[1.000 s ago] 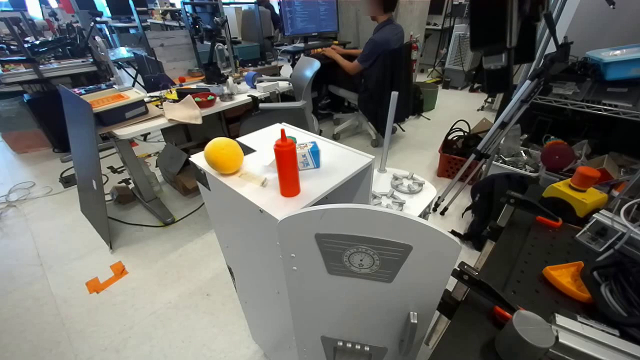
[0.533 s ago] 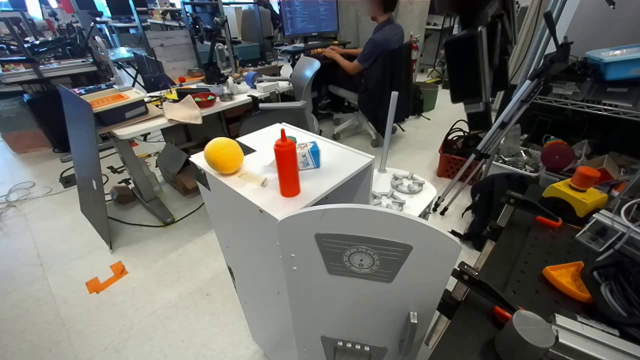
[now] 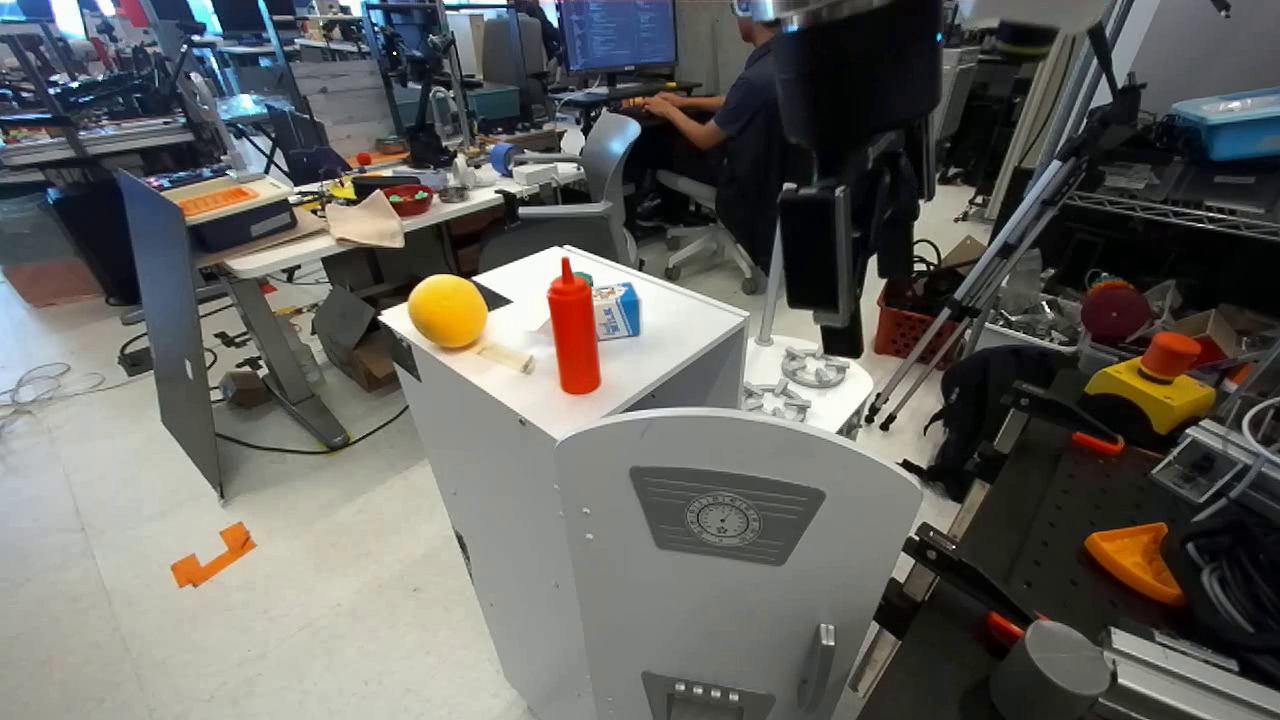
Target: Close the open cabinet door on the right
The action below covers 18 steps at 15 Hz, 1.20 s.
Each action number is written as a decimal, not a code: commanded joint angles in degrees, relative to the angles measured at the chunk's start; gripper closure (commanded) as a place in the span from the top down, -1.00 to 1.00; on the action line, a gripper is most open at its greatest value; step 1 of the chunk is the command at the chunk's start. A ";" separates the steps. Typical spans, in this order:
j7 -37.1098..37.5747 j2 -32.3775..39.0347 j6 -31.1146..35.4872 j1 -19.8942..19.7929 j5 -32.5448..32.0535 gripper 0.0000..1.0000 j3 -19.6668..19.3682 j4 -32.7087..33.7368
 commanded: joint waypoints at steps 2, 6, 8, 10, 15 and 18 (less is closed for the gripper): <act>1.64 2.49 4.80 0.91 -0.26 1.00 -0.70 -3.62; 1.65 6.17 1.57 2.00 -0.42 1.00 -0.38 -1.10; 0.94 6.74 0.38 2.80 -1.09 1.00 -0.28 -0.89; 0.87 7.21 0.37 3.56 -1.93 1.00 -0.33 -1.08; 7.51 7.91 5.53 4.98 -8.18 1.00 -1.73 -1.54; 15.30 7.74 7.74 5.15 -15.23 1.00 -3.56 -0.95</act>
